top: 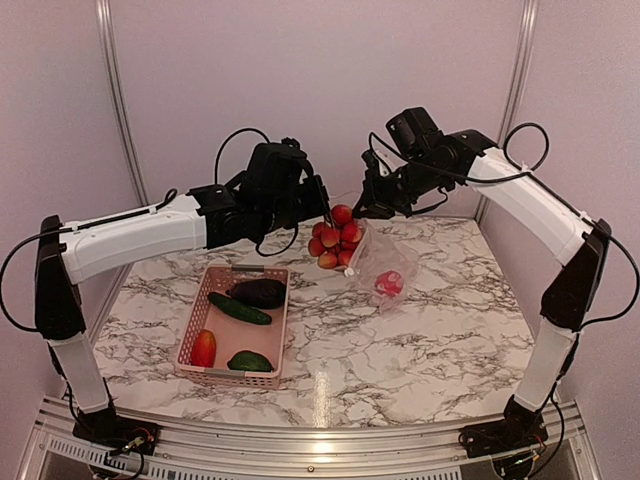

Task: Place the food in the zip-top bag and seal the zipper
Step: Place the fake fruit in the zipper food storage bag.

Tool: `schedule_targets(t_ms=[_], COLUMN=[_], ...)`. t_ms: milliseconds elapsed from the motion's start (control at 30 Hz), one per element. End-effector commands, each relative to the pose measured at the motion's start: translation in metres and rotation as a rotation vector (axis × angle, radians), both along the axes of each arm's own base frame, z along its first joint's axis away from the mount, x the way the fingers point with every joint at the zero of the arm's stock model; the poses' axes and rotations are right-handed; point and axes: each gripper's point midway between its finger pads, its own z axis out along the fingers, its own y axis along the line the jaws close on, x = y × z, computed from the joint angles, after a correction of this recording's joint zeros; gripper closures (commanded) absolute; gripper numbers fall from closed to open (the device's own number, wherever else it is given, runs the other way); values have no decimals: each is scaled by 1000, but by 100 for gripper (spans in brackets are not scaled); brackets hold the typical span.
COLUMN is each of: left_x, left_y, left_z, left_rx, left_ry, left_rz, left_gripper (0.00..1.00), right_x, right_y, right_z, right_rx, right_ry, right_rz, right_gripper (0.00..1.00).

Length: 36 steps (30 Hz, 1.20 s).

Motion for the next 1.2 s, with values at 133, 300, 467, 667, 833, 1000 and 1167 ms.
schedule_targets(t_ms=[133,300,467,667,833,1000,1167], left_x=[16,18,7,-11,-8,6,13], left_y=[10,7,-13,-21,-14,-22,-29], left_z=[-47,-49,-1,51,32,4,21], left_rx=[157,135,-63,-310,-377,-330,-411], left_ry=[85,107,38,-34,-26,55,59], left_rz=[107,97,-24,-132,-84,-26,-89], left_gripper=[100,100,100,100,100,100,83], right_x=[-5,-4,-6,-4,-9,-15,-16], right_y=[16,18,21,21,27,30,26], right_z=[33,29,19,27,40,47,47], right_rx=[102,103,117,131,216,280,290], right_ry=[-51,-47,-21,-47,-64,-63,-56], right_rz=[42,41,49,41,58,71,66], right_gripper=[100,100,100,100,100,100,100])
